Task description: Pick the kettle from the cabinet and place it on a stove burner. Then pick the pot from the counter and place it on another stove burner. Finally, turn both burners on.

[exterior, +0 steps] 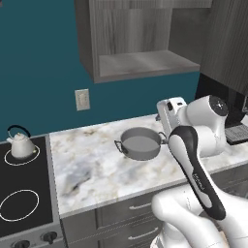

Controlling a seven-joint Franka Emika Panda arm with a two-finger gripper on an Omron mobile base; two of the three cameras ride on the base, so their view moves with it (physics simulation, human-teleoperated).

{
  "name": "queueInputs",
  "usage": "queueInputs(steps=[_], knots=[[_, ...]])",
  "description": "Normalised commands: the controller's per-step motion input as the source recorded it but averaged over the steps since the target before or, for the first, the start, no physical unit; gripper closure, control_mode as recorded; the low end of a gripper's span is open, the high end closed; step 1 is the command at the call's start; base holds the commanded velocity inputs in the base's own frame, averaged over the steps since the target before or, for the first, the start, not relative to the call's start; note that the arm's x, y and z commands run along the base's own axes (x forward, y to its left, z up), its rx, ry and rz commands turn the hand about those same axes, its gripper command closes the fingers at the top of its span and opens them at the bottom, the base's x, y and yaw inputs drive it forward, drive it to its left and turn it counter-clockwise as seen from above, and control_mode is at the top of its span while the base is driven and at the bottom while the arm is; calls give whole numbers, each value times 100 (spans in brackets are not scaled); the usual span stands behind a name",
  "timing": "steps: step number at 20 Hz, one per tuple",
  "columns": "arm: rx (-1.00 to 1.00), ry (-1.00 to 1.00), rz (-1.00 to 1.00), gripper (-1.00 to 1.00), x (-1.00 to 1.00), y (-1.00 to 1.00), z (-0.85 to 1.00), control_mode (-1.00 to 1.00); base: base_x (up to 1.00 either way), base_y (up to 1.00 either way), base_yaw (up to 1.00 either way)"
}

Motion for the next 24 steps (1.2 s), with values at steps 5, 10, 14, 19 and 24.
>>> queueInputs(steps=[5, 10, 14, 19, 24], knots=[[-1, 9, 0, -100, 23, -14, -10, -100, 0, 0, 0], [-1, 12, 1, -100, 25, -14, -19, -100, 0, 0, 0], [-2, 7, 2, -100, 16, -16, -26, -100, 0, 0, 0], [-2, 7, 1, -100, 14, -15, -29, -100, 0, 0, 0], [-2, 4, 1, -100, 9, -11, -31, -100, 0, 0, 0]])
